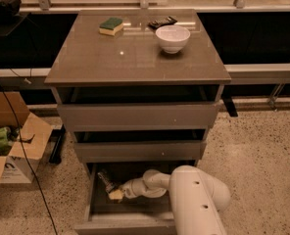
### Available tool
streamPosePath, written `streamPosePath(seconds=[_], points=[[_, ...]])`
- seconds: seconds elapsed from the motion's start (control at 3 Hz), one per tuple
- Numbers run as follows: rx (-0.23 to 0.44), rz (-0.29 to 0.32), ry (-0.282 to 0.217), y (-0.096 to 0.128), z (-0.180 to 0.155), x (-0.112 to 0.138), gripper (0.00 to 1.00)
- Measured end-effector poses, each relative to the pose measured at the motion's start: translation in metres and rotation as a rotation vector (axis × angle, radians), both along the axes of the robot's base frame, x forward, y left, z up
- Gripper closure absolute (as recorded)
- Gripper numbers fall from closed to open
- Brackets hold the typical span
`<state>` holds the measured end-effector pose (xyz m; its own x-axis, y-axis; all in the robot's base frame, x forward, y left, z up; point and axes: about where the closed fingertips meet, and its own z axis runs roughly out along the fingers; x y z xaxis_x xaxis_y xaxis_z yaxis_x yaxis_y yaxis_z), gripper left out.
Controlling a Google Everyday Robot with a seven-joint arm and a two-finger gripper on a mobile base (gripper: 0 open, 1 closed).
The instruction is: Pick water bottle from bottom drawer and place on counter
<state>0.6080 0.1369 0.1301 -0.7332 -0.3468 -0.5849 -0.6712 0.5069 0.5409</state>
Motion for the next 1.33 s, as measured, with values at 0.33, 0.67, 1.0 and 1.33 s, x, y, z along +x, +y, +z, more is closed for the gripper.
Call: streamPosePath(seconds=[0.33,0.67,1.0,1.33], points=[[0.001,-0.004,-0.009,0.002,0.010,-0.002,0.89],[0.009,-0.020,-0.090,-0.011,0.054,0.002,1.00],[-0.058,-0.037,-0.180,-0.061,0.112,0.007,1.00],[-0.145,0.035,-0.151,-0.087,0.159,-0.022,1.00]])
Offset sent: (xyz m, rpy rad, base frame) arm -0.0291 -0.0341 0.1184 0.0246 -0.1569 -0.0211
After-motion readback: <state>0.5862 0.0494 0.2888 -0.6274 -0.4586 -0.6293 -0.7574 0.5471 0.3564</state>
